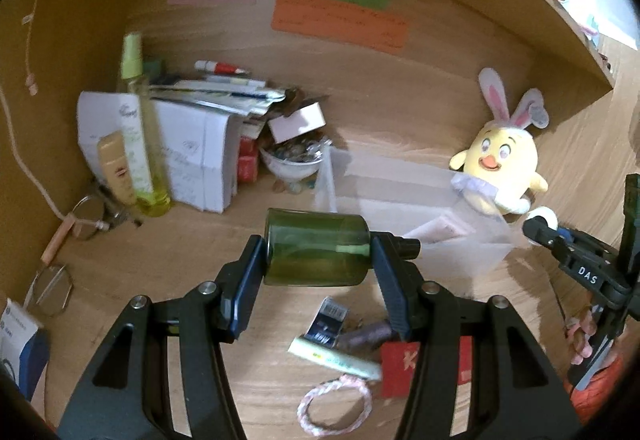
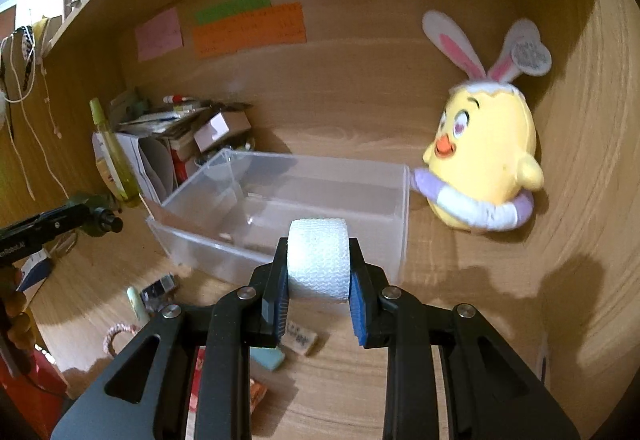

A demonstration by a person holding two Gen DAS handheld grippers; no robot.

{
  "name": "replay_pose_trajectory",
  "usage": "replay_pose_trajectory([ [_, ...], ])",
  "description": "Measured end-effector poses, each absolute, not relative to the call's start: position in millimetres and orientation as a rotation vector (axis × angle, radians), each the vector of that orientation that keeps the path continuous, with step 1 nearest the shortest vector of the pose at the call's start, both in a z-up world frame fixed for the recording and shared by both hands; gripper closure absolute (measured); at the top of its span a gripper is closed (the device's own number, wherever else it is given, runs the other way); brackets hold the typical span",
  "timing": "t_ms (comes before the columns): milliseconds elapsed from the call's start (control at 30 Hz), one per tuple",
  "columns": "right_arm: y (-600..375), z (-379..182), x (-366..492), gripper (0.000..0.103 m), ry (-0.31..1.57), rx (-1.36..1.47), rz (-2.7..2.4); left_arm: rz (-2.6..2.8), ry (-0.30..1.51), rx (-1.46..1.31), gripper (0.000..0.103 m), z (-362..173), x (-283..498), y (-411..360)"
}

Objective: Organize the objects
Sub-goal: 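Carry the green bottle and tape roll into the clear box and release both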

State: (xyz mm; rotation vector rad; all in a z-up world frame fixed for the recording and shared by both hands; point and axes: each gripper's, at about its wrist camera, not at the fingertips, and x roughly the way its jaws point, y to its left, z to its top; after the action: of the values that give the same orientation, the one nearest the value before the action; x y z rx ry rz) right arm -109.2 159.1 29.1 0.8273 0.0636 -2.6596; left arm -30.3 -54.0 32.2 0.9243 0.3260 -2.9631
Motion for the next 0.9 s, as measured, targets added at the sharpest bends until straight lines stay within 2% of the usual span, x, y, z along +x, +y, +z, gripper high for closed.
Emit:
replay_pose_trajectory([
  [733,155.1,19.2,-157.1,0.08,0.076,0.889,-2.662,-3.059,0.206,1.132,0.049,10.1,-118.8,10.7],
  [900,153.2,14.6,-165.7,0.08,0.088,0.914,-2.656,-3.06,0.226,1.177,0.049,4.2,-128.9,13.9],
])
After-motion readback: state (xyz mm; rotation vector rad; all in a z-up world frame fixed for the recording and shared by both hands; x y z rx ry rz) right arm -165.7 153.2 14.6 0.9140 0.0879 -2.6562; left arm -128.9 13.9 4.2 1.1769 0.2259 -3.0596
